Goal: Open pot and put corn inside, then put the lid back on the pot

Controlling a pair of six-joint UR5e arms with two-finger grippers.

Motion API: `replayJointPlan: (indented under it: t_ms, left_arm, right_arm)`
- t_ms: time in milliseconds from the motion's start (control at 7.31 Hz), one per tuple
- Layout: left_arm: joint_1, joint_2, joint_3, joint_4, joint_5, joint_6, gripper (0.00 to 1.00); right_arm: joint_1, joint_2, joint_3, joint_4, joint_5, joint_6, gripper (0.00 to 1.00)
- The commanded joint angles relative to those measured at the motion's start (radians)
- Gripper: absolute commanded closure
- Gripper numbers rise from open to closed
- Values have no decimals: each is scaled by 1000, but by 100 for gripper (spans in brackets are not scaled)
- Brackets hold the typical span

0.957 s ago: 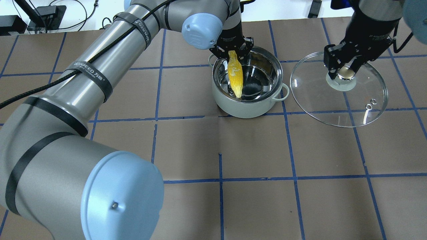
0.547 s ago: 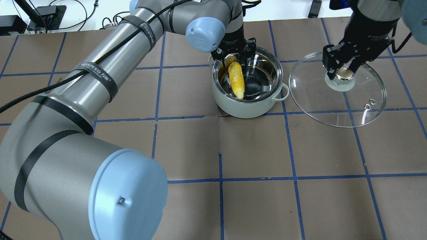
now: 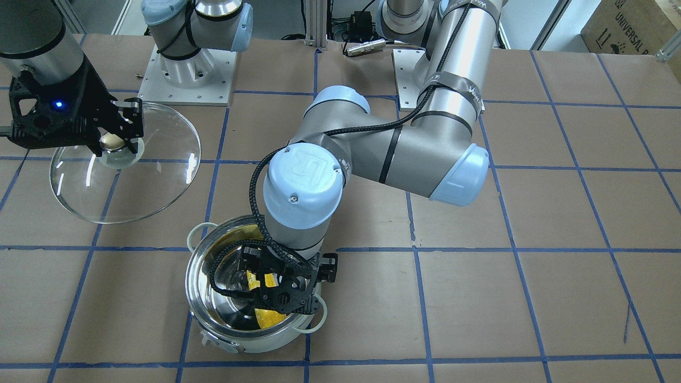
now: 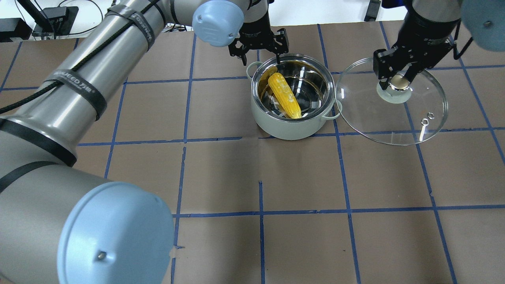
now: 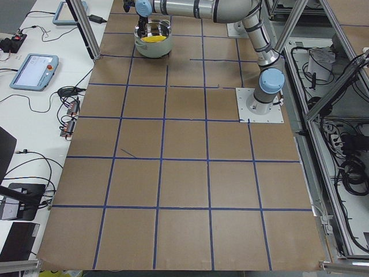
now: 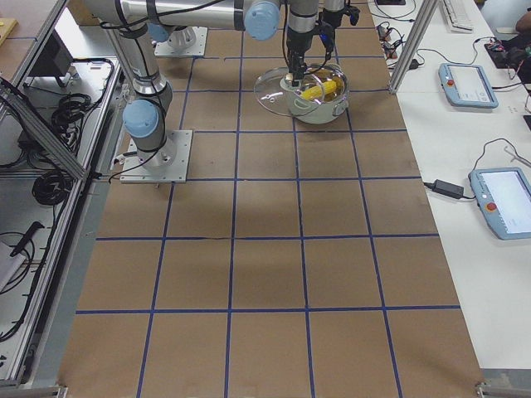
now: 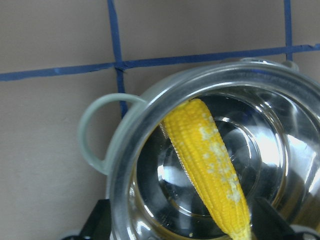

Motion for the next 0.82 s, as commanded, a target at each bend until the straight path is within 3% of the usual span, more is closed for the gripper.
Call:
replayJointPlan:
  t_ms: [0,410,684]
  left_arm:
    - [98,143,-106,-57,51,139,0]
    - [263,438,-409,-53,79,281,0]
    - [286,521,-421,-158,100,266,0]
  right_arm:
    - [154,162,-137,-41,-12,86,57]
    - [255,379,-302,-43,-1,93,57]
    - [277,448,-381,-35,0,91,57]
